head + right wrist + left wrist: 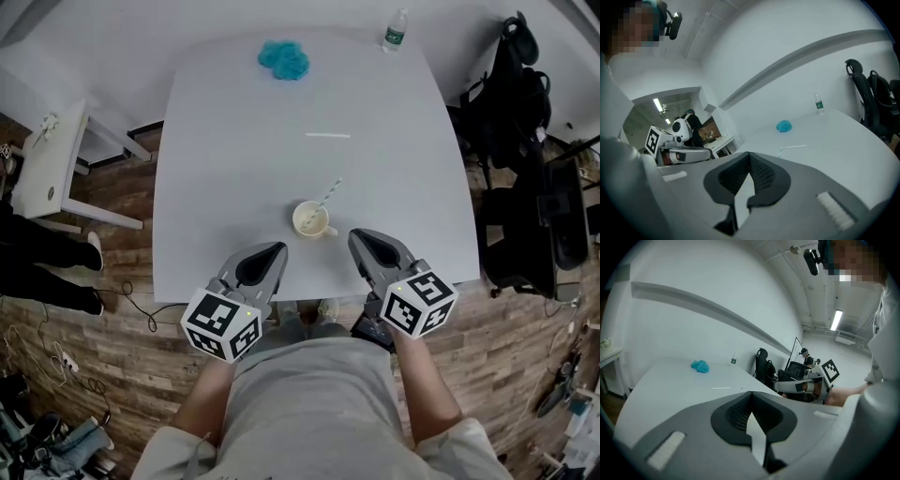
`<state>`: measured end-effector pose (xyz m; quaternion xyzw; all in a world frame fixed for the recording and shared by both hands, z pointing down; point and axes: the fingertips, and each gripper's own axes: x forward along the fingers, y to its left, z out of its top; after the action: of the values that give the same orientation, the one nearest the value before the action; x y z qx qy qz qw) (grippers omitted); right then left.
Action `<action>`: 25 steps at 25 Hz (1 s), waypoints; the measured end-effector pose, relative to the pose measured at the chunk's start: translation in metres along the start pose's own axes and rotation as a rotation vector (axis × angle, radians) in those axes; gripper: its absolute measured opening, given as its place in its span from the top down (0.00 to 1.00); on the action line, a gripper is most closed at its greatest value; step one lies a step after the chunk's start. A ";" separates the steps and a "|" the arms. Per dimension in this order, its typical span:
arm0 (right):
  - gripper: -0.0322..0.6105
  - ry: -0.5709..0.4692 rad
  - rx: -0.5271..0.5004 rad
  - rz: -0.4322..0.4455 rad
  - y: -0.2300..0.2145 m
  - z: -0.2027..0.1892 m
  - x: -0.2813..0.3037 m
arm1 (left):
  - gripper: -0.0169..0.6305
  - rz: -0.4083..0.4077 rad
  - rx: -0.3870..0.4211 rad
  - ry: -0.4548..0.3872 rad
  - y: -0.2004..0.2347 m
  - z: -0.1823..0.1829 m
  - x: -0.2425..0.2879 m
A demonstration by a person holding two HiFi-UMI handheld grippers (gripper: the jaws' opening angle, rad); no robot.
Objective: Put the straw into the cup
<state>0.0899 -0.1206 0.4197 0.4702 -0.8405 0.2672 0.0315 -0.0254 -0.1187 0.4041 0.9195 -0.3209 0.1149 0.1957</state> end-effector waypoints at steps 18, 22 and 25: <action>0.94 -0.007 -0.075 0.040 0.029 0.022 -0.008 | 0.95 -0.002 0.027 -0.008 -0.009 0.010 -0.020; 0.94 -0.002 -0.083 0.049 0.035 0.023 -0.004 | 0.95 0.001 0.038 -0.005 -0.007 0.011 -0.023; 0.94 0.001 -0.089 0.054 0.038 0.023 -0.001 | 0.95 -0.002 0.046 -0.005 -0.006 0.013 -0.023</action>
<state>0.0641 -0.1153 0.3837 0.4454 -0.8639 0.2306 0.0457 -0.0380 -0.1071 0.3833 0.9244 -0.3178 0.1199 0.1737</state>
